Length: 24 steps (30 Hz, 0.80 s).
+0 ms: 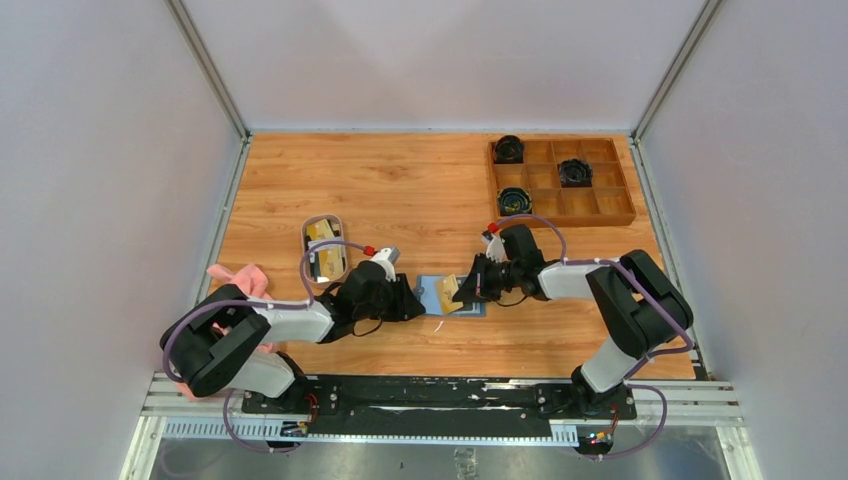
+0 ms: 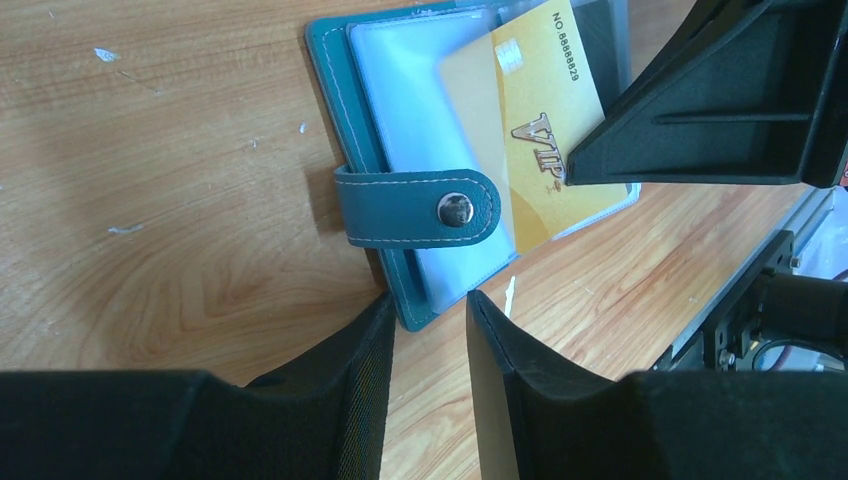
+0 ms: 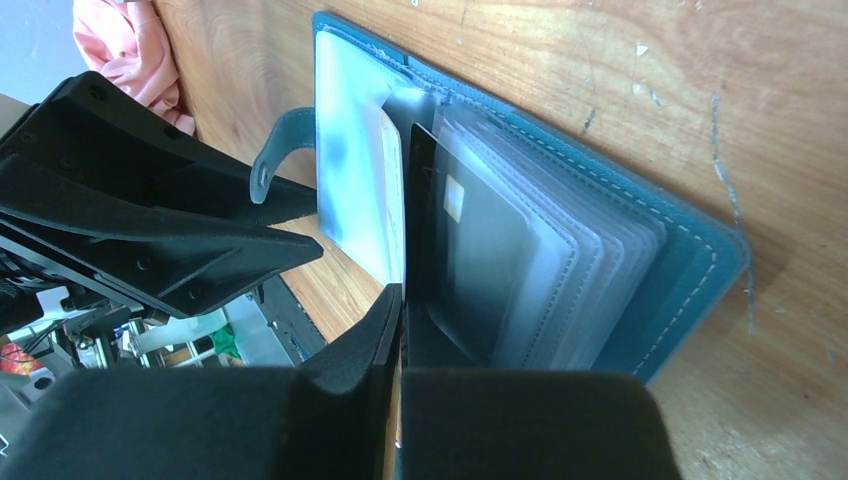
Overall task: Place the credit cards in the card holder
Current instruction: Insert the credit card into the card holder.
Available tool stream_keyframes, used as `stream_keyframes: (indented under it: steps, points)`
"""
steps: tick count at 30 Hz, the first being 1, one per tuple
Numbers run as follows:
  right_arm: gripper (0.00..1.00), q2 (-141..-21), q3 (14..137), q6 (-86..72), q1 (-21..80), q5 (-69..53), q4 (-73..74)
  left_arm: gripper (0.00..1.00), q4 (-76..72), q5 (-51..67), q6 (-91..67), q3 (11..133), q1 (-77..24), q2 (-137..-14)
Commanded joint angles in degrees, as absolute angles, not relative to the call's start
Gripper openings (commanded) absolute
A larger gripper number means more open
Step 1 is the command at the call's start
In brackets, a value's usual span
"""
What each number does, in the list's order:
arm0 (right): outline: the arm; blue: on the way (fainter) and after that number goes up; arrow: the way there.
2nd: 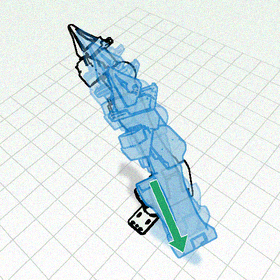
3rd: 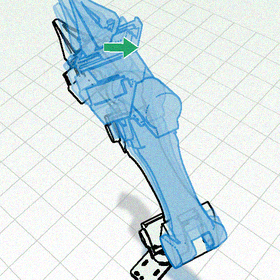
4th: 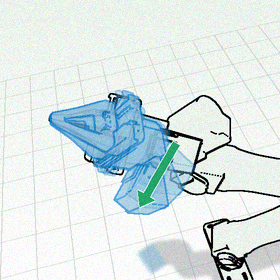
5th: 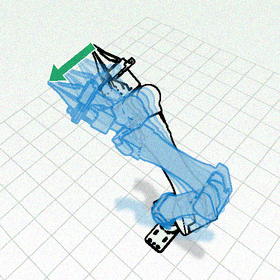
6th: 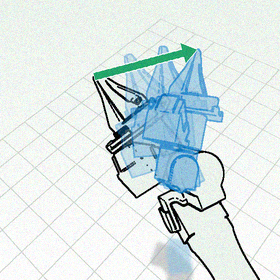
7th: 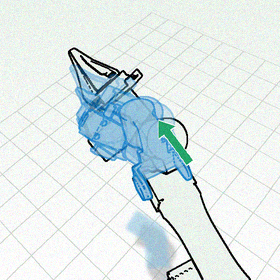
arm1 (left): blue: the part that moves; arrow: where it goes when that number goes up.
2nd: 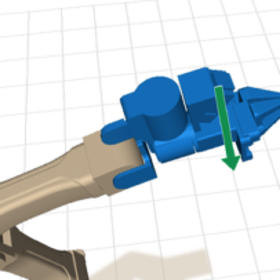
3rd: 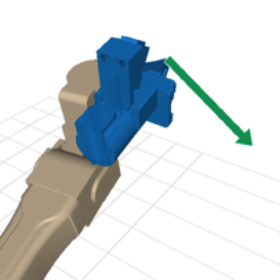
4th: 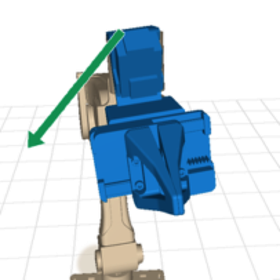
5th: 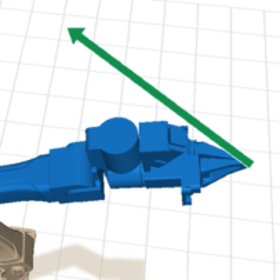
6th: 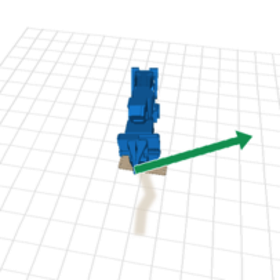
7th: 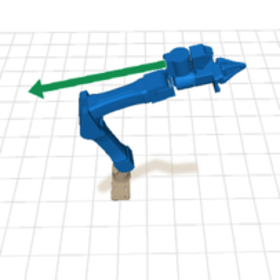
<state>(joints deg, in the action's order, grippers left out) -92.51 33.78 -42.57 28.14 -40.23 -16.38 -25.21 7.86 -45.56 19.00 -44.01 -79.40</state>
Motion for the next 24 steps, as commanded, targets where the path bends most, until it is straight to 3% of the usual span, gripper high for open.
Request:
stream_keyframes:
  steps: [1,24]
  points:
    - [0.00,-92.48,31.84,-42.95,29.51,-37.45,-16.06,0.37,-25.33,8.48,-45.44,20.12,-44.99,-81.10]
    - [0.00,-89.31,30.41,-40.90,29.24,-34.26,-12.65,0.26,-25.58,5.87,-48.40,19.56,-45.09,-84.55]
